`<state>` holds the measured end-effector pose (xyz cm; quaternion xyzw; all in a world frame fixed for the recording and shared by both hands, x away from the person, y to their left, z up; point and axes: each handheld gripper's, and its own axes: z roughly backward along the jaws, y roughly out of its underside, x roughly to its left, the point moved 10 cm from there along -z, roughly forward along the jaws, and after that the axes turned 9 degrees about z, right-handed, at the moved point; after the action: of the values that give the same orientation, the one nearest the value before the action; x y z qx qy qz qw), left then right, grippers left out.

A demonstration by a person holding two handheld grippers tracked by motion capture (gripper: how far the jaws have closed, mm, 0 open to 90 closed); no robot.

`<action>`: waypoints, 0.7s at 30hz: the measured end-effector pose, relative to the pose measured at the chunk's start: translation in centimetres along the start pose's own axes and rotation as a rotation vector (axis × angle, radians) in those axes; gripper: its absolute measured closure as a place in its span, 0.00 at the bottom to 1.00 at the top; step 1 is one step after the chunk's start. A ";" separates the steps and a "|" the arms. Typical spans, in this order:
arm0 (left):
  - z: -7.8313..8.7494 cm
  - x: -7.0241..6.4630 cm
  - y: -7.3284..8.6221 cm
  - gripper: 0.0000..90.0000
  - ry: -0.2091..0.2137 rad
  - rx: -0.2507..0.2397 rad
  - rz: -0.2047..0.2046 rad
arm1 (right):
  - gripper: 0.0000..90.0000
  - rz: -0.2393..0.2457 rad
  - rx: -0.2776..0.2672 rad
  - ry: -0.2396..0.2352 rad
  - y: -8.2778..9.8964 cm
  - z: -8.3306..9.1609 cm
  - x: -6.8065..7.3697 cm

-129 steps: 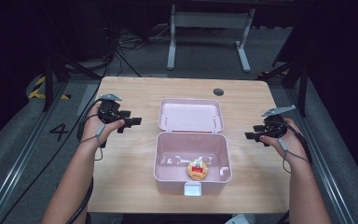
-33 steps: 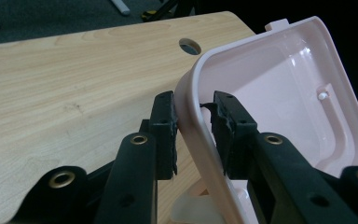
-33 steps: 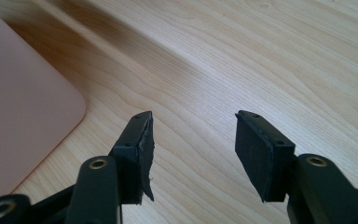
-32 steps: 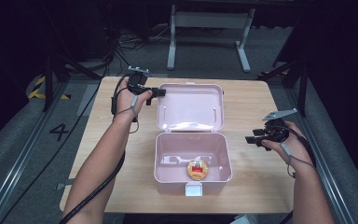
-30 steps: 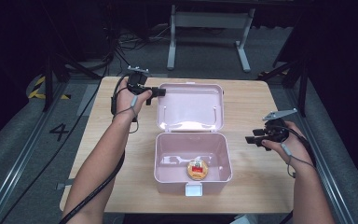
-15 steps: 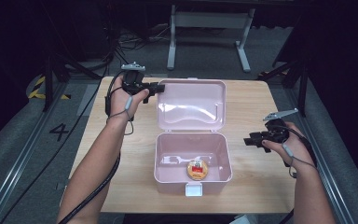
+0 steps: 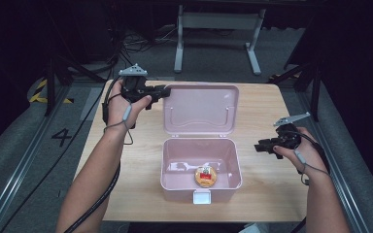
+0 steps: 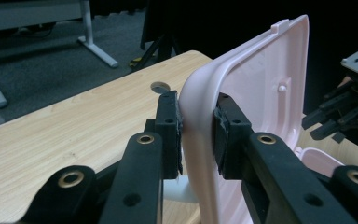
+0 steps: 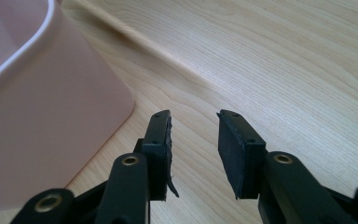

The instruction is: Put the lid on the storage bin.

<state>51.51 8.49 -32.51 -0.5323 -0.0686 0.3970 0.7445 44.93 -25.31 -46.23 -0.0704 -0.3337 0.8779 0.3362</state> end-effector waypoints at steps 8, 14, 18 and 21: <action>1.5 -1.7 0.1 0.82 0.008 -0.001 -0.068 | 0.79 -0.019 0.006 -0.060 -0.4 0.7 1.6; 2.2 -2.5 0.4 0.81 0.024 -0.014 -0.096 | 0.86 0.005 -0.013 -0.080 -1.1 1.4 2.6; 3.0 -3.5 1.1 0.79 0.046 -0.012 -0.104 | 0.96 0.030 -0.010 -0.088 -1.3 1.8 3.1; 3.3 -3.9 1.5 0.78 0.048 -0.019 -0.124 | 1.00 0.047 -0.015 -0.084 -1.5 2.1 3.3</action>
<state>46.34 8.51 -31.14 -0.5434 -0.0873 0.3367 0.7641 42.47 -23.48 -43.31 -0.0437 -0.3526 0.8850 0.3008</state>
